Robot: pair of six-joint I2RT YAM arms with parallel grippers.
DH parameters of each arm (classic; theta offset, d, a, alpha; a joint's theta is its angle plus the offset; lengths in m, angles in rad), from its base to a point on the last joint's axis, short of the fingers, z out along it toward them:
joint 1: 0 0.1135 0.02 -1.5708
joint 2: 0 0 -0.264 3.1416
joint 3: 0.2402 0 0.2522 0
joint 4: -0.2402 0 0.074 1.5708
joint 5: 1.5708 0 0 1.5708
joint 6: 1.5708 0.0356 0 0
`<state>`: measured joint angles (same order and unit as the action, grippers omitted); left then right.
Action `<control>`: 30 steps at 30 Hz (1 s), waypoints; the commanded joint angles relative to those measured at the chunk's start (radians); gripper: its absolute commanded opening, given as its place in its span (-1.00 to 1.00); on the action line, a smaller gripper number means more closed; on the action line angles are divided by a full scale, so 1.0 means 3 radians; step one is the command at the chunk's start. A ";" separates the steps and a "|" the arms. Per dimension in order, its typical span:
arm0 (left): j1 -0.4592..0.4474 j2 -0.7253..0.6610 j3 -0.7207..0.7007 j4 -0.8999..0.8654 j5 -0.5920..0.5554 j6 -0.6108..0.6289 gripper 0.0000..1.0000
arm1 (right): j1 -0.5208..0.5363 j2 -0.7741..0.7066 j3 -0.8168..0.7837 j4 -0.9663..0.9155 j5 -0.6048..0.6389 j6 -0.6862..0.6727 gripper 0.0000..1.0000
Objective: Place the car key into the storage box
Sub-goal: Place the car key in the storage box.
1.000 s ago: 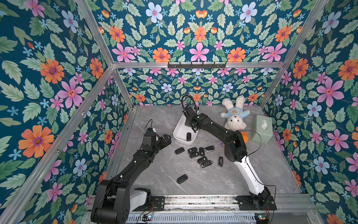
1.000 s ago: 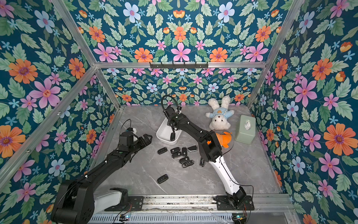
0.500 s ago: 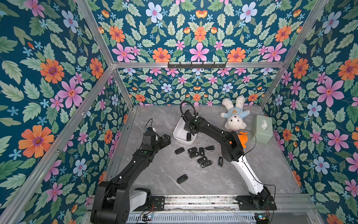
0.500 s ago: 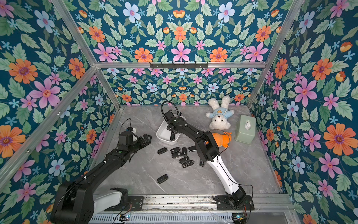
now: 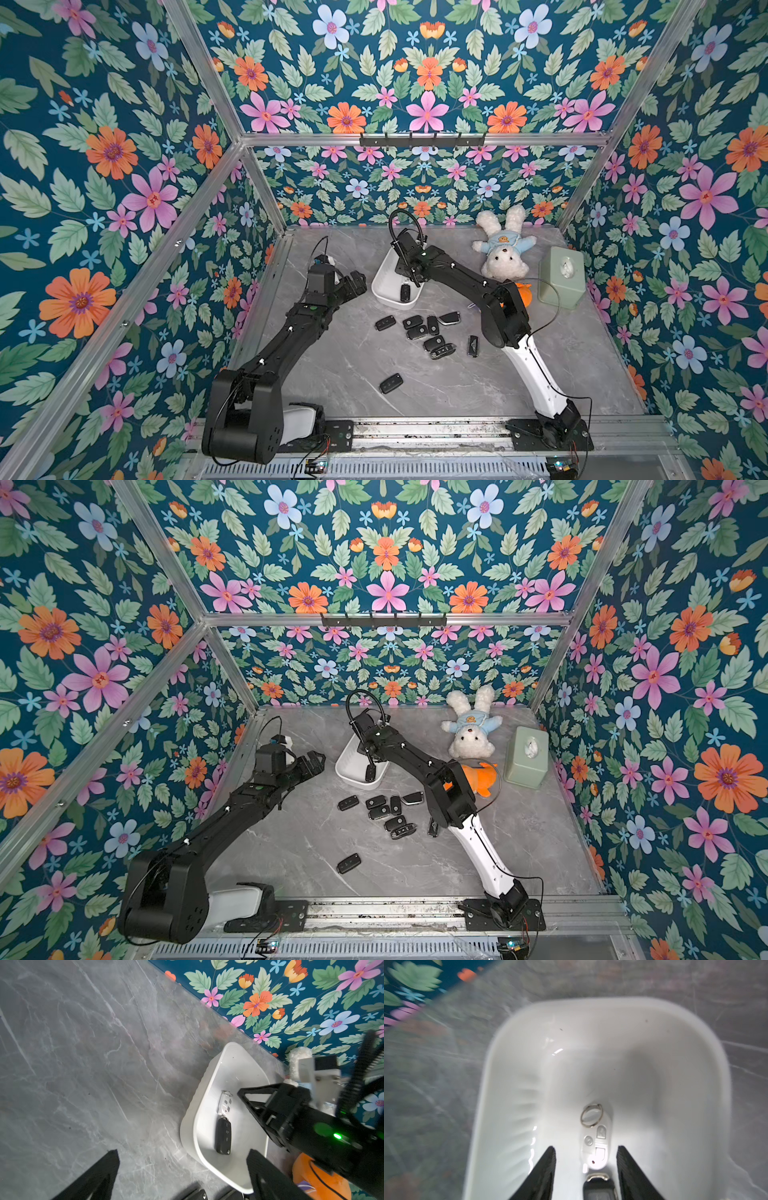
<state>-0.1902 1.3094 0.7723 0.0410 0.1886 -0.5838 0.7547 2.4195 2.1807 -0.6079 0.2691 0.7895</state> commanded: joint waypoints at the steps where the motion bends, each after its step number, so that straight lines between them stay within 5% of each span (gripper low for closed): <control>1: 0.0043 0.0176 0.0179 0.0184 0.0089 0.0131 0.99 | 0.0003 -0.0289 -0.0266 0.0337 0.0028 -0.0107 0.03; 5: 0.0099 0.0486 0.0355 0.0556 0.0469 0.0133 0.99 | 0.0000 -0.0767 -0.0881 0.0745 0.0033 -0.0197 0.39; 9: 0.0113 0.0856 0.0503 0.0916 0.0856 0.0176 0.99 | -0.0019 -0.1372 -0.1742 0.1363 0.0094 -0.0231 0.96; 20: 0.0115 0.1851 0.1165 0.1034 0.1481 0.0433 0.99 | -0.0284 -0.2509 -0.3296 0.2089 -0.0197 -0.0376 0.99; 30: 0.0043 0.2256 0.1298 0.1331 0.1747 0.0123 0.99 | -0.0409 -0.3301 -0.4313 0.2472 -0.0361 -0.0397 0.99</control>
<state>-0.1680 1.9816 1.1622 0.3756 0.6735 -0.5171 0.6342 1.4525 0.9131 0.0799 0.1829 0.6838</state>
